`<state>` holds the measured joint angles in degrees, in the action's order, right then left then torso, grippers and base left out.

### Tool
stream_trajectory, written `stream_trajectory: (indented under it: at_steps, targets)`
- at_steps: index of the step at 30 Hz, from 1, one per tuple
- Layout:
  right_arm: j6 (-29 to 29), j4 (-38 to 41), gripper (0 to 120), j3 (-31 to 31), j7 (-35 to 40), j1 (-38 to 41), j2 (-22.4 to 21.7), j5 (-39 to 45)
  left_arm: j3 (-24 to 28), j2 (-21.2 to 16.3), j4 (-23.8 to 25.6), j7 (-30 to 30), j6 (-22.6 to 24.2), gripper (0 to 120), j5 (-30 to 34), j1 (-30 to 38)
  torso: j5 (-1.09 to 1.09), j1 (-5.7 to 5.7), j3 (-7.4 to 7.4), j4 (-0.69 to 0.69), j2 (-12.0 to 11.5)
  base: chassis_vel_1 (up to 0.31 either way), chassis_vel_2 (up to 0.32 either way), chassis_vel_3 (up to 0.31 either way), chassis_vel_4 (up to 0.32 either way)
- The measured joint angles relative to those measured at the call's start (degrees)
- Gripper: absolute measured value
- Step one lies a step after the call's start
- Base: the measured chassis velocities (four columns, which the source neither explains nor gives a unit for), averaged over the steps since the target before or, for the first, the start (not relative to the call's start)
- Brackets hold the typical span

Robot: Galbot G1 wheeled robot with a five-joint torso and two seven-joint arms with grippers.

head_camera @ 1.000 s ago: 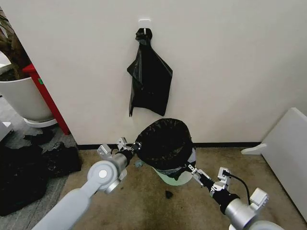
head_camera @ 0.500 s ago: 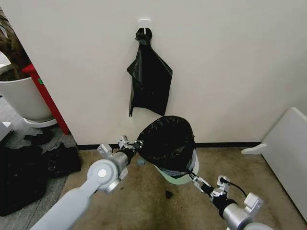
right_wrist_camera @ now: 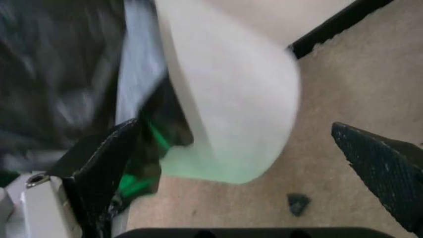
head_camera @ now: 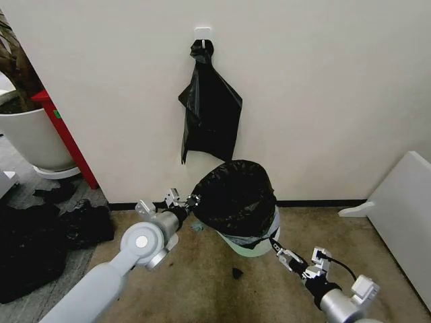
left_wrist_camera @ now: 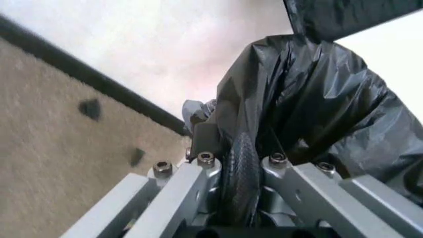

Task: Place the garbage bag over the trash bin.

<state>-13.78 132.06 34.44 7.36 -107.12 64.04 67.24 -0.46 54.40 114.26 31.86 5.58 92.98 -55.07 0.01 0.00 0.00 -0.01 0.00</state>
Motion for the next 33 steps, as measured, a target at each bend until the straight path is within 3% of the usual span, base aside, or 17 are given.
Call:
stream_trajectory:
  at_steps: [7,14,33]
  targets:
    - [0.2,-1.4,100,9.7,-3.0,-0.6,1.1,1.6,3.4,-2.2,-1.9,-5.2,1.1,5,-16.4,-4.9,0.00,0.00,0.00,0.01,0.0,0.000,0.000,0.000,0.000]
    - [0.1,0.3,100,14.4,-2.7,0.8,0.6,2.7,5.0,0.0,-4.3,-6.8,0.2,5,-20.7,-7.1,-0.01,0.00,0.00,0.01,0.0,0.000,0.000,0.000,0.000]
    - [-0.6,4.4,100,9.9,2.1,3.0,0.8,2.3,7.2,3.3,-9.7,-10.5,-1.2,5,-26.8,-7.2,-0.01,0.00,0.00,0.00,0.0,0.000,0.000,0.000,0.000]
